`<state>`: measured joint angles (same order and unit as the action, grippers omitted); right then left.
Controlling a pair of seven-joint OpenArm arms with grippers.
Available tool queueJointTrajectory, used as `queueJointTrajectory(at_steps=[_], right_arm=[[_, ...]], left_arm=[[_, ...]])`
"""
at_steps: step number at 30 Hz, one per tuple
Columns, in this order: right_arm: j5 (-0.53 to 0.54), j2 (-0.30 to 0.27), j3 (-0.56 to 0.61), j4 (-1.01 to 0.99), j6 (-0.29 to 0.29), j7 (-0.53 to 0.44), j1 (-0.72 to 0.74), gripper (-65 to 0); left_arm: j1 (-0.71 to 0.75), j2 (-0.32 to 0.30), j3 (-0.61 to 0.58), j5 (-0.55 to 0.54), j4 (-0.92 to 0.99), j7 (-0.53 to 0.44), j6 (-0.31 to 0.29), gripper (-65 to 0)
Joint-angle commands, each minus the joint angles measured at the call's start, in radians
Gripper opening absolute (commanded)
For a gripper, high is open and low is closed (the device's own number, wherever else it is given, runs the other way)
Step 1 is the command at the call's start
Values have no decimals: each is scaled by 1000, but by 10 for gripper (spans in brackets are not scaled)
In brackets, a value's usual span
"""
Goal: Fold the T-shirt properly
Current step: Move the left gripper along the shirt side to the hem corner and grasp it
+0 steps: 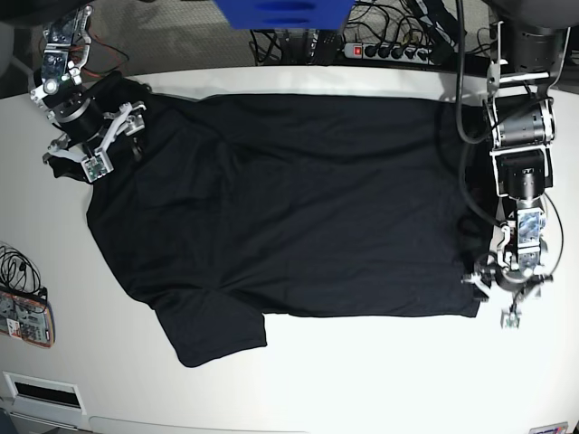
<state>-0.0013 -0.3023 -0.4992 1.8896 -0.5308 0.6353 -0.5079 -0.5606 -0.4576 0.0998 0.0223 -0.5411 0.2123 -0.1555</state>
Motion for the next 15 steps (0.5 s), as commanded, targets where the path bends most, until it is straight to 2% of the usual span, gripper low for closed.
queueJointTrajectory(at_steps=[1, 6, 15], right_arm=[[16, -11, -6, 17, 2, -25, 2, -82], [16, -11, -6, 17, 2, -30, 4, -82], [16, -11, -6, 17, 2, -35, 4, -82]], left_arm=[[-49, -22, -12, -6, 14, -55, 3, -265], [-48, -33, -68, -15, 54, -86, 3, -265], [-55, -17, -62, -17, 52, -86, 3, -265]])
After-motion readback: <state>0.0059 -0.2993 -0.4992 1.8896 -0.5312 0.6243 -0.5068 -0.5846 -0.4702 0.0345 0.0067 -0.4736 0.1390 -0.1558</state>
